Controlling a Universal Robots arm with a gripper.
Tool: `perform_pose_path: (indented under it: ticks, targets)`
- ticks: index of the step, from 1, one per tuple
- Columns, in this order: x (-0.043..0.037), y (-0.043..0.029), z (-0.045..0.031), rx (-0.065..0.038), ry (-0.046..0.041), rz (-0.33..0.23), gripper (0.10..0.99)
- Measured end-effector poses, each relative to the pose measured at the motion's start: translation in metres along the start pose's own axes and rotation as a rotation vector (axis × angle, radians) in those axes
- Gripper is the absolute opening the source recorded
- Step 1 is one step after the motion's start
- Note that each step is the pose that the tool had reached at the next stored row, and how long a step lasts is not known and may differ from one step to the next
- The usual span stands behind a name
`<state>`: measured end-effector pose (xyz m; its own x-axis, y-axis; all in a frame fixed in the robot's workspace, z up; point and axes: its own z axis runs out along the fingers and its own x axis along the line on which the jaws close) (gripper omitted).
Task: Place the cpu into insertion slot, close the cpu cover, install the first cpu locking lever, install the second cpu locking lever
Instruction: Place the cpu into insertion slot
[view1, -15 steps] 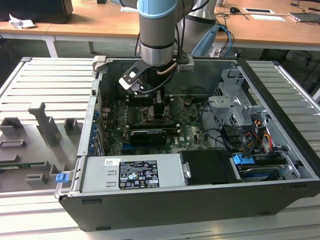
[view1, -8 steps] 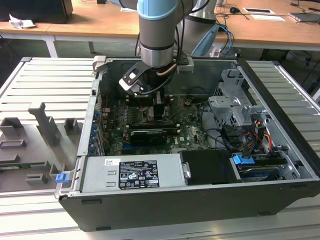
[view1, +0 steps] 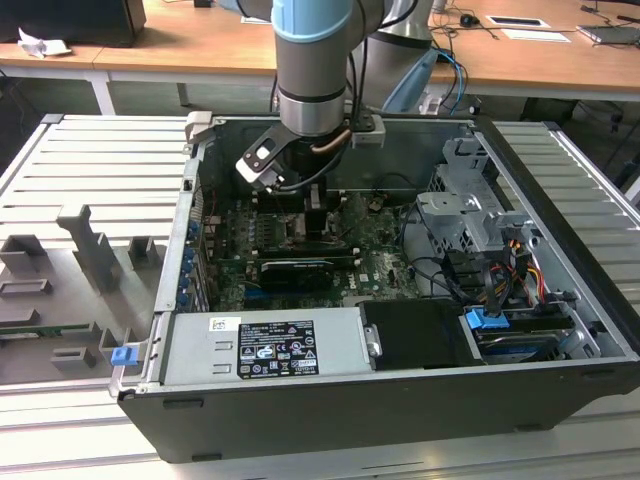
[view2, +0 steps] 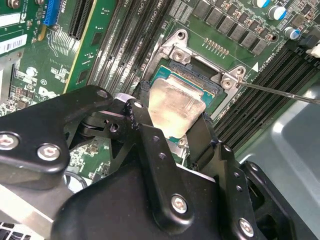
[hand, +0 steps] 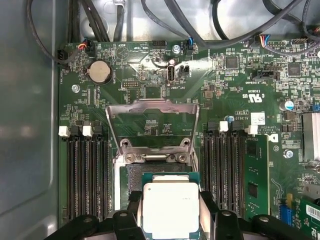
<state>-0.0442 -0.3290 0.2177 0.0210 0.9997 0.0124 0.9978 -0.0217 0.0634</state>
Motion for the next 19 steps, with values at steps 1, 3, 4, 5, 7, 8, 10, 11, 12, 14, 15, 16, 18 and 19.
perform_pose_path:
  ticks: [1,3,4,5,7,8,10,11,12,14,15,16,18,19]
  targets:
    - [0.0002,-0.0004,0.0004,0.000,0.0001,0.000,0.541]
    - [0.0005,-0.0019,0.0030,0.000,0.0002,-0.001,0.541]
    - [0.0009,-0.0021,0.0039,0.000,0.0003,-0.002,0.541]
    - [0.0021,-0.0022,0.0046,0.000,0.0002,-0.003,0.541]
    - [0.0046,-0.0023,0.0053,0.000,0.0002,-0.003,0.541]
    - [0.0066,-0.0024,0.0061,0.000,0.0003,-0.003,0.541]
    - [0.0104,-0.0027,0.0093,0.000,0.0013,-0.017,0.541]
    - [0.0112,-0.0027,0.0104,0.000,0.0014,-0.021,0.541]
    - [0.0114,-0.0023,0.0112,0.001,0.0016,-0.021,0.541]
    - [0.0115,0.0002,0.0131,0.004,0.0006,-0.014,0.541]
    - [0.0115,0.0003,0.0139,0.004,0.0004,-0.012,0.541]
    - [0.0115,0.0005,0.0149,0.005,-0.0002,-0.011,0.541]
    - [0.0115,0.0005,0.0161,0.005,-0.0003,-0.011,0.541]
    - [0.0115,0.0006,0.0168,0.005,-0.0003,-0.011,0.541]
